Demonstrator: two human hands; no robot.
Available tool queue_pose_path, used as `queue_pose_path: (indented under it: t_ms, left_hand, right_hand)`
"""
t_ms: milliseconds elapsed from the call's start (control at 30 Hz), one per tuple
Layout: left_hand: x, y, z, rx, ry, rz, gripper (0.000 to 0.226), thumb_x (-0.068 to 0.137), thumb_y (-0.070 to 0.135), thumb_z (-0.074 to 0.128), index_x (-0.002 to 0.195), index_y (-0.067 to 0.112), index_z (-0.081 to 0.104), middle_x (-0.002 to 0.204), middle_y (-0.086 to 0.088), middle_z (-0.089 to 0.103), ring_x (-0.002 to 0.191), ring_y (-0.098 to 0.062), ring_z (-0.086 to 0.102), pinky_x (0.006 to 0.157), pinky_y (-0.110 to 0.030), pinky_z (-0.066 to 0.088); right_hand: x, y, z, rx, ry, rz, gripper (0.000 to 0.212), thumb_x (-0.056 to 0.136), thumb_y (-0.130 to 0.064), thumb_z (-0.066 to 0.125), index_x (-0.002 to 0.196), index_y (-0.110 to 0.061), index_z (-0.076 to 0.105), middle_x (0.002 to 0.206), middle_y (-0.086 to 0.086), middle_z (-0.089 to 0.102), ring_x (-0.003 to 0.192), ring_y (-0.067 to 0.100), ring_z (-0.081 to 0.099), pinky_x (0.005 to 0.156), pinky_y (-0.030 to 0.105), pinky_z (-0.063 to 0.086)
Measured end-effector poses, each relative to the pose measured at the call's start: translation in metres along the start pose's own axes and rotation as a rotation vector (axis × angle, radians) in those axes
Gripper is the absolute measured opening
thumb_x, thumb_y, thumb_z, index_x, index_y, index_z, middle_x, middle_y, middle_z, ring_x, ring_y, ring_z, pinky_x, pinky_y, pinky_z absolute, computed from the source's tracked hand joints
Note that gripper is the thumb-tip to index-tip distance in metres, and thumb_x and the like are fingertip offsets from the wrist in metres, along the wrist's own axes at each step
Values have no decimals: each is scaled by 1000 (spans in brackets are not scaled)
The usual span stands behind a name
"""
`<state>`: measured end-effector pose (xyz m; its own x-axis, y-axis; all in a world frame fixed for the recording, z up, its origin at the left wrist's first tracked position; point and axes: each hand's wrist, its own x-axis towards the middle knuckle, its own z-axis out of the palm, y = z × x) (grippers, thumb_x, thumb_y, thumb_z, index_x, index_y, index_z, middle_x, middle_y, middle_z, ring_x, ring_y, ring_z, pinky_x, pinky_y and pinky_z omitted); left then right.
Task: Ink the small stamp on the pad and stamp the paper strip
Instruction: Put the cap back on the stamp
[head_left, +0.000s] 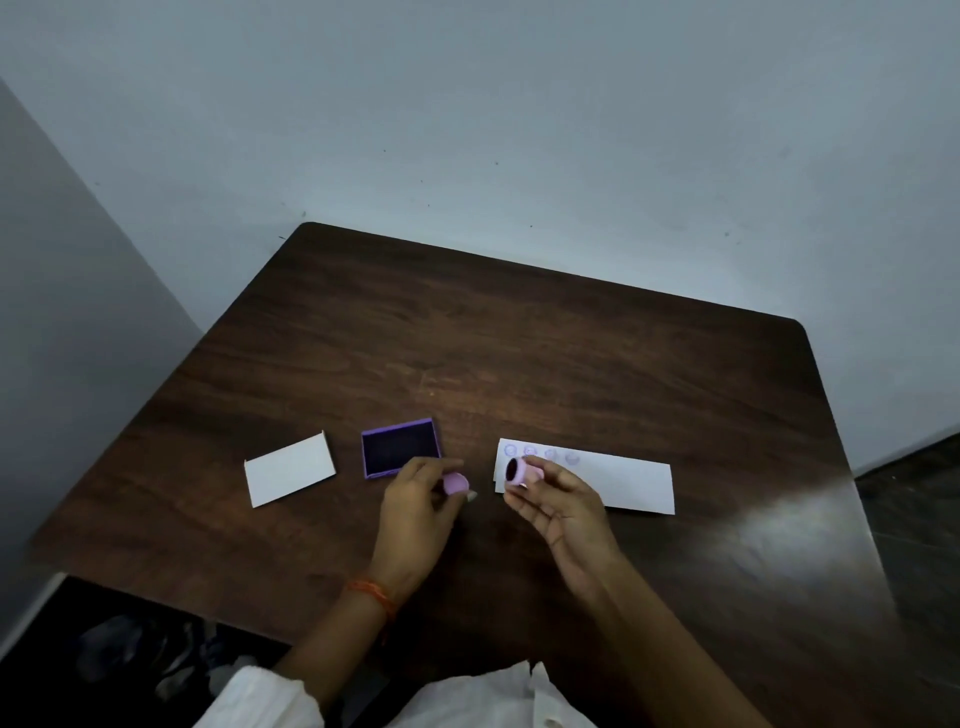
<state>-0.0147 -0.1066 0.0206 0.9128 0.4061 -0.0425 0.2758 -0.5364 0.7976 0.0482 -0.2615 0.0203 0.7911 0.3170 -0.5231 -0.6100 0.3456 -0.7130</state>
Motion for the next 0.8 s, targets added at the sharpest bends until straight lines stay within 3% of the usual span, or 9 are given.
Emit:
queue_pose_path:
  t_ms: [67, 133, 267, 533, 633, 800]
  left_hand:
    - [-1, 5, -2, -28, 5, 4, 38, 77, 13, 72, 113, 19, 62, 111, 4, 60, 88, 0, 57, 68, 0, 44]
    - [-3, 10, -4, -84, 9, -6, 40, 75, 11, 74, 111, 21, 62, 109, 6, 63, 85, 4, 58, 68, 3, 44]
    - [-7, 15, -8, -213, 24, -19, 41, 69, 12, 79, 105, 25, 66, 101, 9, 69, 88, -1, 65, 75, -8, 52]
    - [-9, 12, -14, -330, 13, -46, 43, 67, 9, 80, 101, 28, 65, 94, 9, 72, 86, 1, 68, 77, -16, 56]
    - [-8, 12, -15, -413, -27, -90, 47, 66, 3, 79, 98, 33, 64, 95, 8, 72, 88, -1, 68, 76, -15, 56]
    - [-6, 10, -15, -503, -89, -175, 42, 66, 0, 78, 100, 22, 67, 93, 8, 73, 88, 1, 68, 70, -9, 53]
  right_hand:
    - [-1, 0, 13, -196, -32, -77, 17, 82, -6, 65, 95, -16, 70, 106, 12, 70, 93, 25, 70, 73, 29, 60]
    - [-4, 0, 22, -423, -40, -181, 16, 80, -13, 69, 90, -26, 70, 106, 7, 70, 99, 25, 67, 83, 37, 58]
    - [-7, 0, 33, -735, -43, -374, 20, 78, -19, 71, 83, -38, 66, 93, -13, 70, 93, 7, 65, 81, 27, 55]
    - [-8, -3, 32, -829, -129, -381, 25, 79, -13, 69, 83, -37, 66, 87, -15, 71, 82, -4, 66, 69, 8, 51]
    - [-7, -5, 30, -822, -160, -365, 24, 79, -12, 70, 84, -35, 66, 87, -16, 70, 83, -8, 64, 67, 5, 50]
    - [-7, -9, 26, -829, -195, -332, 23, 79, -13, 69, 85, -35, 67, 88, -16, 70, 84, -3, 66, 66, 7, 51]
